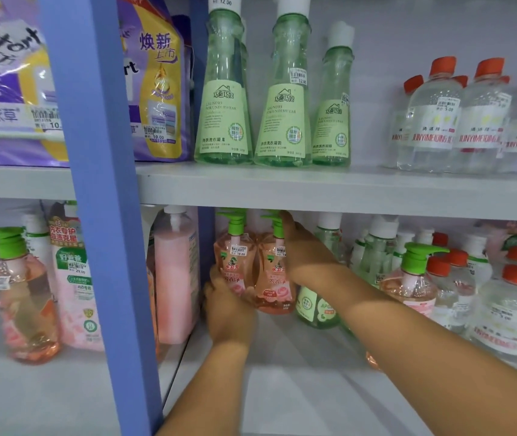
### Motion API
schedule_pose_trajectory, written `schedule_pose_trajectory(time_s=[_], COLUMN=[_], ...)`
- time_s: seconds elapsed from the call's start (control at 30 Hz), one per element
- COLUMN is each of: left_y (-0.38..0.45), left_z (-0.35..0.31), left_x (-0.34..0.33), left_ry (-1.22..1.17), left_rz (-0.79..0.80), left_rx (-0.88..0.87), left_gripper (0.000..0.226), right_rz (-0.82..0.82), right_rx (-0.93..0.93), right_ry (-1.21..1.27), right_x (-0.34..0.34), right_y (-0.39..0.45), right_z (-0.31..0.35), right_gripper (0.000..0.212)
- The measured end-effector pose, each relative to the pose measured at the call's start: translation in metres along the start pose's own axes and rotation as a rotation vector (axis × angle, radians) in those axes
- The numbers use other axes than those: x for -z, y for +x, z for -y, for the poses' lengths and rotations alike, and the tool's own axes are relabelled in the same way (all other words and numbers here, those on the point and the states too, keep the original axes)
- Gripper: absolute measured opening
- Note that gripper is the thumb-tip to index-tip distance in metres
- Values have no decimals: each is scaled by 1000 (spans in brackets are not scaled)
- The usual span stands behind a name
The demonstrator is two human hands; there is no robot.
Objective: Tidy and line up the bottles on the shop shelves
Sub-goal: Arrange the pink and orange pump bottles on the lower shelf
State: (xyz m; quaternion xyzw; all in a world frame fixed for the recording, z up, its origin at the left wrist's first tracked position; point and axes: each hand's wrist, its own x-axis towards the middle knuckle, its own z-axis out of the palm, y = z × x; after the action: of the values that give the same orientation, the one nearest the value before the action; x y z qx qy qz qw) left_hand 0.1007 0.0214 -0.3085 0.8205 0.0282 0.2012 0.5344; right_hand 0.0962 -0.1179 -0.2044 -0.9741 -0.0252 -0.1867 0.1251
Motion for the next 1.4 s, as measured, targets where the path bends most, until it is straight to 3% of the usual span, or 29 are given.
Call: schedule_pose_trajectory(time_s=[0.13, 0.2, 0.27, 0.33, 0.4, 0.47, 0.5, 0.57, 0.67, 0.73, 0.87, 1.0, 1.07, 1.17, 1.3, 1.4], left_y=[3, 3, 0, -5, -16, -36, -51, -86, -135, -153, -153, -109, -80, -52, -40, -29], left_z=[1, 3, 4, 1, -8, -16, -19, -22, -27, -33, -30, 6, 22, 34, 30, 39], left_x=[2, 1, -1, -2, 1, 9, 15, 35, 77, 108, 166, 198, 204, 198, 194, 202], left_ry=[-60, -78, -45, 42, 72, 44, 13, -81, -290, -386, -551, -456, -316, -225, -179, -48], left_rz=[-9, 4, 14, 5, -2, 38, 63, 123, 149, -4, -329, -492, -336, 18, 106, 176], left_rx=[4, 9, 20, 24, 5, -116, -194, -245, -208, -268, -306, -146, -7, 110, 86, 50], left_gripper=[70, 73, 83, 91, 89, 75, 65, 41, 24, 17, 17, 16, 15, 53, 90, 60], right_rz=[46, -9, -180, -450, -759, -932, -919, -738, -546, -520, -427, -370, -368, -398, -395, -286], right_rx=[-76, -47, 43, 84, 18, -170, -276, -406, -411, -409, -362, -241, -204, -216, -266, -291], right_ry=[-27, 68, 202, 346, 406, 450, 496, 573, 534, 549, 625, 643, 604, 577, 552, 652], right_x=[7, 13, 19, 26, 28, 25, 22, 13, -2, -11, -28, -50, -57, -71, -90, -94], right_y=[-11, -31, -63, -105, -145, -174, -180, -182, -171, -160, -139, -123, -121, -126, -129, -128], right_z=[8, 6, -4, -25, -54, -84, -96, -108, -106, -104, -74, -38, -21, 0, 19, 19], right_gripper=[116, 107, 82, 53, 36, 36, 41, 63, 89, 92, 71, 88, 102, 98, 77, 67])
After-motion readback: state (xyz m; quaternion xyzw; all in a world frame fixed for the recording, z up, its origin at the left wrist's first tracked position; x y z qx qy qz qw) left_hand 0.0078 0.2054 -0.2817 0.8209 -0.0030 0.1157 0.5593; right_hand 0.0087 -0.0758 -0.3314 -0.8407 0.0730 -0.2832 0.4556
